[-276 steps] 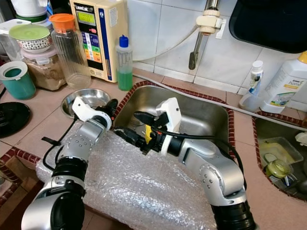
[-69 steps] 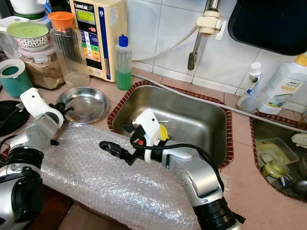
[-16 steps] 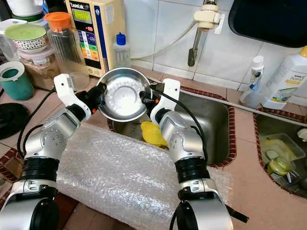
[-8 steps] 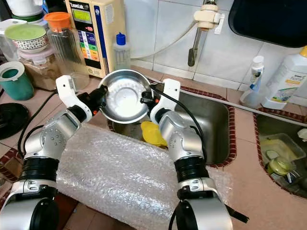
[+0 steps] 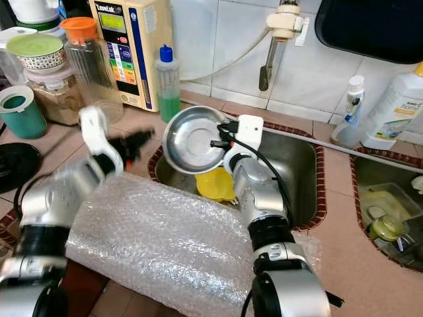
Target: Kitchen organization
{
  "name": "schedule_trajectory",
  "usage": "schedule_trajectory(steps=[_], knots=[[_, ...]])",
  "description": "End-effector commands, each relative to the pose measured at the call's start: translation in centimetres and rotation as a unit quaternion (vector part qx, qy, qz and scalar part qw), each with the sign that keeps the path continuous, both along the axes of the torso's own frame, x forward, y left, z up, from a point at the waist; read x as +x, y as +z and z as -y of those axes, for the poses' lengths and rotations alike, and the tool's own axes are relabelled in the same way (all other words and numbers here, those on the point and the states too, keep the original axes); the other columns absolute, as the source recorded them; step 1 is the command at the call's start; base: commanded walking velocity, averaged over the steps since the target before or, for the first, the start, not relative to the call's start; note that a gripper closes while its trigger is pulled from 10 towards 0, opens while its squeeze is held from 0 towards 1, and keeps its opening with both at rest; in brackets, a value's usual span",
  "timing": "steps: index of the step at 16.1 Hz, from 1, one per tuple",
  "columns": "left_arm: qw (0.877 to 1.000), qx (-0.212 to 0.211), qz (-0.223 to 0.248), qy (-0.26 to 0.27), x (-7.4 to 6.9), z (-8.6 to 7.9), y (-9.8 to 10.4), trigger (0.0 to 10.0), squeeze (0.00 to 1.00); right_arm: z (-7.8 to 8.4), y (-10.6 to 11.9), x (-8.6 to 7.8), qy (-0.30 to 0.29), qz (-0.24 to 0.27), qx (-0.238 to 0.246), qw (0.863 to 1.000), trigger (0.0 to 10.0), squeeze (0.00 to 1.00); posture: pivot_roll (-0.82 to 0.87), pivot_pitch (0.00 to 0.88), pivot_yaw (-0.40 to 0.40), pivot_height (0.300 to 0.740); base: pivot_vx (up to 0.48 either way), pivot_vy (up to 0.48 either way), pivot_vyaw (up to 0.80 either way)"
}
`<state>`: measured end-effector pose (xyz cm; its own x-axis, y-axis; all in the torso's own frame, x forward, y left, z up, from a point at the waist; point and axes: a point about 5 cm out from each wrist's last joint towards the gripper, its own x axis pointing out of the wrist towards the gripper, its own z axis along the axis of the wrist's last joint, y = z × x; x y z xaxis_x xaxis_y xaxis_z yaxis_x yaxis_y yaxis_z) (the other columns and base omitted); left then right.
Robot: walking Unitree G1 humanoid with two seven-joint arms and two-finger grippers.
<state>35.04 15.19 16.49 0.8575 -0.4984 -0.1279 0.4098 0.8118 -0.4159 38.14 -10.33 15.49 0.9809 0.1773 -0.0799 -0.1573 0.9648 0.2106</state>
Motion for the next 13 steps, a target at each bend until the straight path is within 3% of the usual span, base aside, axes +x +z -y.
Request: schedule_trajectory(steps=[1, 2, 4, 8, 12, 13], knots=[[1.0, 0.02, 0.016, -0.007, -0.3, -0.1, 0.5, 10.0, 1.0, 0.3, 1.1, 0.6, -0.016, 0.032, -0.037, 0.999, 0.0, 0.0, 0.19, 0.0, 0.014, 0.74, 0.0, 0.0, 0.0], [1.0, 0.02, 0.006, 0.01, -0.3, -0.5, 0.2, 10.0, 1.0, 0.5, 1.0, 0.7, -0.022, 0.04, -0.059, 0.997, 0.0, 0.0, 0.19, 0.0, 0.014, 0.74, 0.0, 0.0, 0.0], [0.998, 0.059, -0.004, -0.006, -1.1, -0.7, -0.8, 10.0, 1.0, 2.0, 0.8, 1.0, -0.045, 0.064, -0.159, 0.984, 0.0, 0.0, 0.21, 0.0, 0.016, 0.74, 0.0, 0.0, 0.0], [0.995, 0.1, 0.006, 0.003, -1.3, -0.9, -1.3, 10.0, 1.0, 4.2, -1.1, 0.8, -0.056, 0.039, -0.249, 0.966, 0.0, 0.0, 0.21, 0.0, 0.019, 0.74, 0.0, 0.0, 0.0], [0.99, 0.141, 0.017, -0.015, -1.7, -0.4, -1.6, 10.0, 1.0, 4.7, -3.7, 0.2, -0.05, -0.016, -0.242, 0.969, 0.1, 0.0, 0.21, 0.0, 0.02, 0.74, 0.0, 0.0, 0.0], [0.988, 0.149, 0.018, -0.019, -1.7, -0.3, -1.7, 10.0, 1.0, 4.5, -4.0, 0.1, -0.045, -0.021, -0.236, 0.971, 0.6, 0.0, 0.21, 0.0, 0.02, 0.74, 0.0, 0.0, 0.0]])
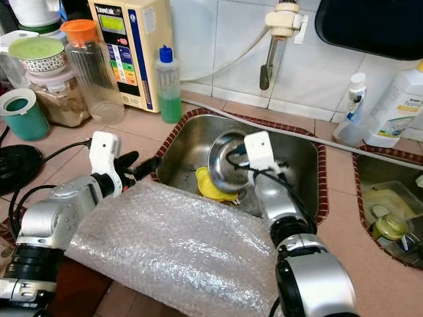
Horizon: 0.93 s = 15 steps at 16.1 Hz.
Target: Kitchen organization
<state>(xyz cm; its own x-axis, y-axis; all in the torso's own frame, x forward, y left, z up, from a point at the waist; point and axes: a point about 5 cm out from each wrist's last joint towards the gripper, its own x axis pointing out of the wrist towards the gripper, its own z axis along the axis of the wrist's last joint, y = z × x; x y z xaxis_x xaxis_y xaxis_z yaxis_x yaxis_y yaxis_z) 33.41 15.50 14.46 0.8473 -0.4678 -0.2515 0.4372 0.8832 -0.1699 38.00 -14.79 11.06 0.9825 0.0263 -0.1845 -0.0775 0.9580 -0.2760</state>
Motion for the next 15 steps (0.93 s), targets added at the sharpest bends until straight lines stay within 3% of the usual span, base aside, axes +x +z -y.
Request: schedule_trajectory(steps=[1, 2, 4, 5, 6, 15], knots=[[1.0, 0.015, 0.011, -0.012, -0.15, 0.04, 0.23, 10.0, 1.0, -0.16, 0.1, 0.1, 0.002, -0.002, 0.01, 1.0, 0.0, 0.0, 0.21, 0.0, 0.02, 0.74, 0.0, 0.0, 0.0], [1.0, 0.015, 0.011, -0.014, -0.19, 0.13, 0.22, 10.0, 1.0, -0.38, -0.2, -0.01, 0.003, -0.009, 0.016, 1.0, 0.7, 0.0, 0.22, 0.0, 0.02, 0.74, 0.0, 0.0, 0.0], [1.0, 0.015, 0.014, -0.016, -0.16, 0.19, 0.32, 10.0, 1.0, -0.36, -0.14, 0.02, -0.007, -0.002, 0.028, 1.0, 0.6, 0.0, 0.21, 0.0, 0.021, 0.74, 0.0, 0.0, 0.0], [1.0, 0.015, 0.014, -0.018, -0.18, 0.22, 0.3, 10.0, 1.0, -0.43, -0.17, 0.03, -0.004, -0.005, 0.034, 0.999, 4.5, 0.0, 0.21, 0.0, 0.021, 0.74, 0.0, 0.0, 0.0], [0.999, 0.016, 0.013, -0.025, -0.24, 0.32, 0.25, 10.0, 1.0, -0.51, -0.1, 0.06, -0.002, -0.004, 0.041, 0.999, 10.0, 1.0, 0.21, 0.0, 0.021, 0.74, 0.0, 0.0, 0.0], [0.999, 0.021, 0.017, -0.028, -0.14, 0.49, 0.26, 10.0, 1.0, -0.1, -0.54, -0.12, -0.008, -0.015, 0.052, 0.999, 10.0, 1.0, 0.21, 0.0, 0.012, 0.74, 0.0, 0.0, 0.0]])
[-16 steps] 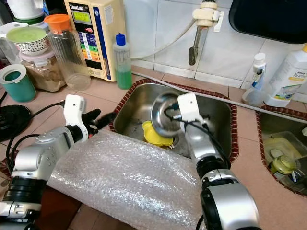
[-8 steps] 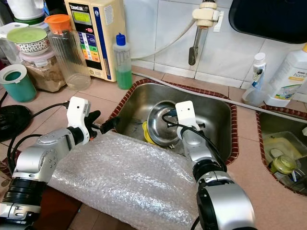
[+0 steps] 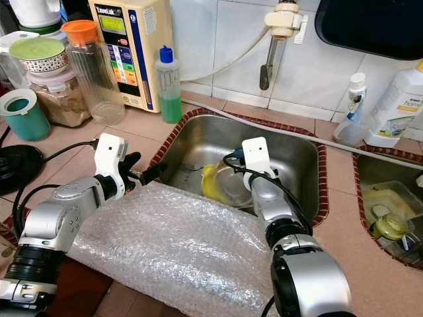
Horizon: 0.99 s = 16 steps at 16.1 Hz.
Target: Kitchen organization
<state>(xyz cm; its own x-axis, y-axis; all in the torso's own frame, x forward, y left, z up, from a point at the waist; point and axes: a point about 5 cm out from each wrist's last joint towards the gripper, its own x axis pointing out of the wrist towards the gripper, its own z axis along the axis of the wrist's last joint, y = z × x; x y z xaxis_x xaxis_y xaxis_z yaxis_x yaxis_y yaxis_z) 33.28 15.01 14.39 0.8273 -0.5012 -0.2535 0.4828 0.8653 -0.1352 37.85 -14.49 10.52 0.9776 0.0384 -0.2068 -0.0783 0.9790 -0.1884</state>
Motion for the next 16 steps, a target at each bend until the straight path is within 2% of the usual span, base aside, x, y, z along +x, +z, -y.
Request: schedule_trajectory(steps=[1, 2, 3, 4, 6, 10, 11, 12, 13, 15, 16], knots=[[1.0, 0.006, 0.008, -0.005, 0.0, 0.0, 0.3, 10.0, 1.0, 0.2, -0.1, 0.0, -0.005, -0.003, 0.012, 1.0, 10.0, 1.0, 0.2, 0.0, 0.012, 0.74, 0.0, 0.0, 0.0], [1.0, 0.008, 0.007, -0.007, 0.0, 0.0, 0.2, 10.0, 1.0, 0.2, -0.1, 0.0, -0.002, -0.007, 0.024, 1.0, 10.0, 1.0, 0.2, 0.0, 0.012, 0.74, 0.0, 0.0, 0.0], [1.0, 0.018, 0.004, -0.013, -0.1, -0.1, 0.1, 10.0, 1.0, -0.2, -0.3, -0.1, 0.018, -0.019, 0.056, 0.998, 10.0, 1.0, 0.2, 0.0, 0.011, 0.74, 0.0, 0.0, 0.0], [1.0, 0.025, 0.003, -0.016, -0.1, -0.2, 0.1, 10.0, 1.0, -0.7, -0.5, -0.2, 0.04, -0.033, 0.068, 0.996, 10.0, 1.0, 0.2, 0.0, 0.011, 0.74, 0.0, 0.0, 0.0], [1.0, 0.027, 0.003, -0.015, 0.0, -0.3, 0.1, 10.0, 1.0, -0.7, -0.5, -0.1, 0.039, -0.036, 0.079, 0.995, 10.0, 1.0, 0.2, 0.0, 0.011, 0.74, 0.0, 0.0, 0.0], [0.999, 0.028, 0.013, -0.011, 0.2, -0.1, 0.3, 10.0, 1.0, -0.9, 0.7, 0.4, 0.036, -0.014, 0.109, 0.993, 10.0, 1.0, 0.19, 0.0, 0.013, 0.74, 0.0, 0.0, 0.0], [0.999, 0.036, 0.027, 0.016, 0.4, -0.4, 0.5, 10.0, 1.0, -1.2, 1.9, 0.7, 0.04, 0.023, 0.119, 0.992, 10.0, 1.0, 0.18, 0.0, 0.014, 0.74, 0.0, 0.0, 0.0], [0.998, 0.033, 0.045, 0.027, 0.2, -0.6, 0.8, 10.0, 1.0, -0.9, 2.6, 0.8, 0.043, 0.052, 0.082, 0.994, 10.0, 1.0, 0.19, 0.0, 0.008, 0.74, 0.0, 0.0, 0.0], [0.998, 0.031, 0.049, 0.029, 0.0, -0.6, 0.8, 10.0, 1.0, -0.7, 2.8, 0.7, 0.044, 0.061, 0.075, 0.994, 10.0, 1.0, 0.19, 0.0, 0.006, 0.74, 0.0, 0.0, 0.0], [0.998, 0.037, 0.041, 0.043, -0.5, -1.1, -0.1, 10.0, 0.59, -0.3, 3.1, 0.2, 0.056, 0.094, 0.056, 0.992, 10.0, 1.0, 0.18, 0.0, 0.003, 0.74, 0.0, 0.0, 0.0], [0.997, 0.036, 0.04, 0.053, -0.7, -1.3, -0.4, 10.0, 0.48, -0.1, 3.5, -0.1, 0.06, 0.112, 0.046, 0.991, 10.0, 1.0, 0.17, 0.0, 0.002, 0.74, 0.0, 0.0, 0.0]])
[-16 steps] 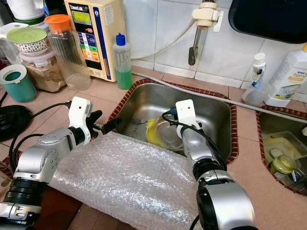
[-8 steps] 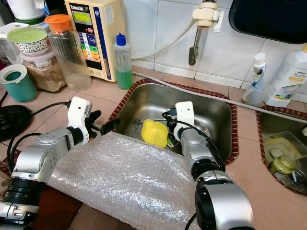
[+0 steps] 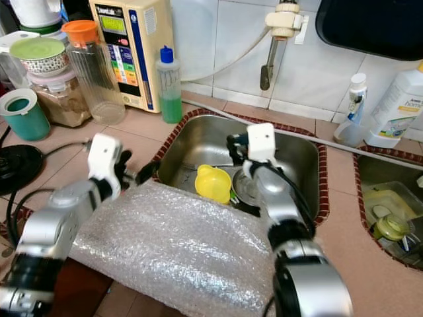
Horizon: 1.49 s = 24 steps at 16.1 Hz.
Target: Kitchen organization
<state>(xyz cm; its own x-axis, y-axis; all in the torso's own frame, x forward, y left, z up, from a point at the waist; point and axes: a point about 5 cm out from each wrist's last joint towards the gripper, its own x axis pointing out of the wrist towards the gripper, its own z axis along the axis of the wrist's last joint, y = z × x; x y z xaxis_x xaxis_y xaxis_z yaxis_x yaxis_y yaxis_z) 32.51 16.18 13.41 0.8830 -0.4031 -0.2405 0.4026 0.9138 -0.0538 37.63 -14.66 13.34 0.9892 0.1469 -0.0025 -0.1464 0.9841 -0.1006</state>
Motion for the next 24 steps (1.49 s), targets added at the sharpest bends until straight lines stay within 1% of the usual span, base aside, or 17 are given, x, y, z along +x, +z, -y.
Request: schedule_trajectory(steps=[1, 3, 4, 5, 8, 9, 10, 11, 12, 14, 15, 16, 17, 18, 21, 22, 24], knots=[[0.999, 0.005, 0.031, 0.022, 0.0, -0.2, 0.7, 10.0, 0.0, 0.1, 1.3, -0.3, 0.003, 0.041, -0.014, 0.999, 10.0, 1.0, 0.16, 0.0, 0.002, 0.74, 0.0, 0.0, 0.0], [0.996, 0.004, 0.073, 0.053, 0.3, 0.1, 1.4, 10.0, 0.0, 0.3, 2.4, -1.4, -0.006, 0.081, -0.013, 0.997, 10.0, 1.0, 0.15, 0.0, 0.002, 0.74, 0.0, 0.0, 0.0], [0.994, -0.006, 0.079, 0.069, 0.5, 0.3, 1.6, 10.0, 0.0, 0.3, 2.7, -1.8, -0.007, 0.089, -0.013, 0.996, 10.0, 1.0, 0.12, 0.0, 0.007, 0.74, 0.0, 0.0, 0.0], [0.992, -0.029, 0.087, 0.089, 0.7, 0.4, 2.0, 10.0, 0.0, 0.5, 3.1, -2.6, -0.014, 0.1, -0.007, 0.995, 10.0, 1.0, 0.1, 0.0, 0.011, 0.74, 0.0, 0.0, 0.0], [0.983, -0.017, 0.142, 0.115, 0.9, 0.3, 3.3, 10.0, 0.0, 1.3, 4.4, -3.8, -0.039, 0.129, 0.012, 0.991, 10.0, 1.0, 0.06, 0.0, 0.014, 0.74, 0.0, 0.0, 0.0], [0.98, -0.024, 0.158, 0.12, 0.8, 0.4, 3.8, 10.0, 0.0, 1.6, 4.8, -4.3, -0.048, 0.139, 0.014, 0.989, 10.0, 1.0, 0.05, 0.0, 0.013, 0.74, 0.0, 0.0, 0.0], [0.976, -0.027, 0.169, 0.132, 0.7, 0.6, 4.1, 10.0, 0.0, 1.9, 5.2, -5.2, -0.056, 0.143, 0.013, 0.988, 10.0, 1.0, 0.04, 0.0, 0.01, 0.74, 0.0, 0.0, 0.0], [0.976, -0.022, 0.169, 0.134, 0.7, 0.7, 4.1, 10.0, 0.0, 1.8, 5.3, -5.3, -0.054, 0.142, 0.012, 0.988, 10.0, 1.0, 0.04, 0.0, 0.009, 0.74, 0.0, 0.0, 0.0], [0.977, -0.01, 0.178, 0.116, 0.3, 1.6, 4.6, 10.0, 0.0, 1.6, 5.3, -6.2, -0.043, 0.134, 0.009, 0.99, 10.0, 1.0, 0.03, 0.0, 0.003, 0.74, 0.0, 0.0, 0.0], [0.976, 0.001, 0.182, 0.121, 0.1, 1.9, 4.7, 10.0, 0.0, 1.5, 5.1, -6.4, -0.042, 0.12, 0.014, 0.992, 10.0, 1.0, 0.02, 0.0, 0.001, 0.74, 0.0, 0.0, 0.0], [0.977, -0.012, 0.175, 0.122, 0.2, 2.0, 4.6, 10.0, 0.0, 1.4, 5.0, -6.4, -0.042, 0.115, 0.019, 0.992, 10.0, 0.66, 0.02, 0.0, 0.002, 0.74, 0.0, 0.0, -0.8], [0.978, -0.057, 0.155, 0.126, 0.3, 2.1, 4.2, 10.0, 0.0, 1.3, 4.8, -6.4, -0.042, 0.108, 0.025, 0.993, 10.0, 0.32, 0.03, 0.0, 0.002, 0.74, 0.0, 0.0, -0.8], [0.977, -0.066, 0.148, 0.137, 0.4, 2.1, 4.1, 10.0, 0.0, 1.1, 4.8, -6.3, -0.039, 0.105, 0.029, 0.993, 10.0, 0.08, 0.03, 0.0, 0.003, 0.74, 0.0, 0.0, -0.8], [0.976, -0.077, 0.132, 0.157, 0.7, 2.1, 4.0, 10.0, 0.0, 0.8, 5.0, -6.1, -0.035, 0.102, 0.034, 0.994, 10.0, 0.0, 0.03, 0.0, 0.001, 0.74, 0.0, 0.0, -0.8], [0.975, -0.083, 0.135, 0.154, 0.7, 1.9, 4.4, 10.0, 0.0, 0.6, 5.4, -6.2, -0.029, 0.089, 0.047, 0.994, 10.0, 0.0, 0.03, 0.0, 0.005, 0.74, 0.0, 0.0, -0.8], [0.976, -0.076, 0.137, 0.153, 0.6, 1.9, 4.4, 10.0, 0.0, 0.6, 5.4, -6.2, -0.026, 0.084, 0.052, 0.995, 10.0, 0.0, 0.02, 0.0, 0.007, 0.74, 0.0, 0.0, -0.8], [0.977, -0.075, 0.133, 0.148, 0.7, 2.1, 4.3, 10.0, 0.0, 0.5, 5.4, -6.2, -0.024, 0.083, 0.057, 0.995, 10.0, 0.0, 0.02, 0.0, 0.007, 0.74, 0.0, 0.0, -0.26]])
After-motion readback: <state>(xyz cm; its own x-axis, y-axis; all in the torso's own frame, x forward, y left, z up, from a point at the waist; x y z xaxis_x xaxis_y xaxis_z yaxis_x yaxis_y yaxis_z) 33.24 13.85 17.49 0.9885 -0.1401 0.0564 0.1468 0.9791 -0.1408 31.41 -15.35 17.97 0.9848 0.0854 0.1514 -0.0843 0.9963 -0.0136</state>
